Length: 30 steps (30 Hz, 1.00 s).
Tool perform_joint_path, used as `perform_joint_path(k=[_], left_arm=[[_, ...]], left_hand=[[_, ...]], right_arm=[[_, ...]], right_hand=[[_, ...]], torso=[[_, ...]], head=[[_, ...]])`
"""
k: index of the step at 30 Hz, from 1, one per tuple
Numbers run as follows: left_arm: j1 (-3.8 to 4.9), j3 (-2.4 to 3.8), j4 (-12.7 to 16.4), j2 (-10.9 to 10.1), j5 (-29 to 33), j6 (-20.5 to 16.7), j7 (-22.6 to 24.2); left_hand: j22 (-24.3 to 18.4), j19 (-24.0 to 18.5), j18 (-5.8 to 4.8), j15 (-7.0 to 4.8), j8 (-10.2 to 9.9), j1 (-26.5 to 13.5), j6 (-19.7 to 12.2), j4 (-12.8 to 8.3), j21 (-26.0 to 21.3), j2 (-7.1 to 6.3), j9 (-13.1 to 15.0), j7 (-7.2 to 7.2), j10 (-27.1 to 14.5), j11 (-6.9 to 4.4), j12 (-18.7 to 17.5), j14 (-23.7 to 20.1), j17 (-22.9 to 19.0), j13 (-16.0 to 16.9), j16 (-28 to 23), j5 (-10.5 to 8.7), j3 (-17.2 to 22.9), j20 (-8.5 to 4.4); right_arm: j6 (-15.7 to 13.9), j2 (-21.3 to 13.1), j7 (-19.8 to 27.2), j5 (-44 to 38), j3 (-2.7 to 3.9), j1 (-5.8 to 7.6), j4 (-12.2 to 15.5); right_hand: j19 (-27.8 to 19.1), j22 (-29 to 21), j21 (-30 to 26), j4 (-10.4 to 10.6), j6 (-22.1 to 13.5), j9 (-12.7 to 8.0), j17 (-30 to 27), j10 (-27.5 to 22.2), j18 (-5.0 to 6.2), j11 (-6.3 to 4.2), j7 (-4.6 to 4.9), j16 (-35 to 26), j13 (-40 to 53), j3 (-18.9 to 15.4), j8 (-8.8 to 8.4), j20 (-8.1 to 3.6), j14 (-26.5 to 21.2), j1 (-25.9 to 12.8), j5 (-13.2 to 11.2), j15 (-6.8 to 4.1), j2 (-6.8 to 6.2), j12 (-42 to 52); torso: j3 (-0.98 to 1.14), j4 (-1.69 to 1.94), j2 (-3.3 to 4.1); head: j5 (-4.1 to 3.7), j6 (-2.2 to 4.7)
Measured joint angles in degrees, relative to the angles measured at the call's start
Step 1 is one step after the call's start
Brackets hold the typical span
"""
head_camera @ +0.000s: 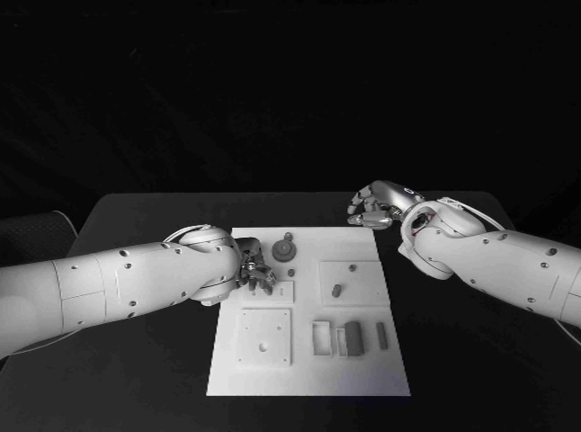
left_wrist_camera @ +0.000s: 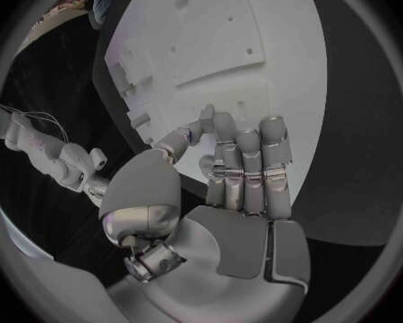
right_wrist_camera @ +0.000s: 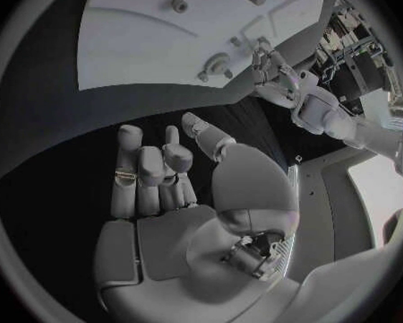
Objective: Assemble the parts on the task board
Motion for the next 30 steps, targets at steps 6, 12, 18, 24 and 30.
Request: perform_joint_path(k=[6,12,18,24,30], left_arm=[[0.00,0.00,-0.02,0.00,-0.14,-0.01,0.06],[0.00,0.00,-0.03,-0.01,-0.20,0.01,0.11],[-0.01,0.00,-0.03,-0.01,-0.23,0.01,0.13],[-0.01,0.00,-0.03,0.00,-0.24,-0.03,0.14],[-0.02,0.00,-0.04,0.00,-0.24,-0.06,0.16]], left_hand=[[0.00,0.00,0.00,0.01,-0.05,-0.02,0.09,0.28,0.00,-0.02,-0.01,-0.09,0.01,0.01,0.00,0.01,-0.09,0.00,0.00,0.00,-0.30,0.01],[-0.01,0.00,0.00,0.01,-0.05,-0.90,0.10,0.84,0.00,-0.90,0.28,-0.08,0.07,0.07,0.16,0.01,-0.17,0.00,0.00,0.08,-0.86,0.01],[-0.01,0.00,0.25,0.01,-0.03,-1.63,0.81,1.81,0.00,-1.63,0.30,0.00,-0.19,-0.20,0.22,0.01,-0.49,-0.16,0.22,-4.96,-1.00,0.01],[-0.02,0.00,0.30,0.01,0.03,-2.05,1.01,2.49,0.00,-2.05,0.40,0.01,-0.19,-0.21,0.22,0.01,-0.57,-0.24,0.43,-5.59,-1.06,0.01],[-0.02,0.00,0.44,0.01,0.13,-2.06,1.01,2.50,0.00,-2.05,0.40,0.00,-0.19,-0.21,0.45,0.01,-0.63,-0.24,0.43,-5.59,-1.05,0.02]], right_arm=[[0.00,0.02,0.00,0.00,0.00,0.00,0.00],[0.00,0.02,0.00,0.00,0.00,0.00,0.00],[-0.01,0.00,-0.06,0.00,0.00,0.00,0.01],[-0.01,0.00,-0.08,0.01,0.00,0.00,0.03],[-0.02,0.00,-0.10,0.01,0.00,0.00,0.05]], right_hand=[[0.00,0.00,0.00,0.00,0.00,0.00,0.00,0.00,0.00,0.00,0.00,0.00,0.00,0.00,0.00,0.00,0.00,-0.22,0.00,0.00,-0.22,0.00],[-0.01,0.00,0.00,0.00,0.00,0.05,0.00,0.00,0.00,0.00,0.00,0.00,-0.01,0.00,0.00,0.01,0.22,-0.22,0.00,-0.07,-0.22,0.00],[-0.01,0.00,0.00,0.00,0.00,0.05,0.00,0.00,0.00,0.00,0.00,0.00,-0.01,0.00,0.00,0.01,0.22,-0.22,0.00,-0.07,-0.22,0.00],[-0.01,0.00,0.00,0.00,0.00,0.04,0.00,0.00,0.00,0.00,0.00,0.00,-0.02,0.00,0.00,0.02,0.22,-0.22,0.00,-0.07,-0.21,0.00],[-0.02,0.00,0.00,0.00,0.00,0.04,0.00,0.00,0.00,0.00,0.00,0.00,-0.02,0.00,-0.22,0.02,0.22,-0.21,0.00,-0.06,-0.21,0.00]], torso=[[0.02,-0.01,-0.02],[0.05,-0.01,-0.03],[0.07,-0.01,-0.03],[0.07,-0.01,-0.03],[0.07,-0.01,-0.03]], head=[[-0.03,-0.05],[-0.04,-0.11],[-0.04,-0.11],[-0.04,-0.01],[-0.07,0.01]])
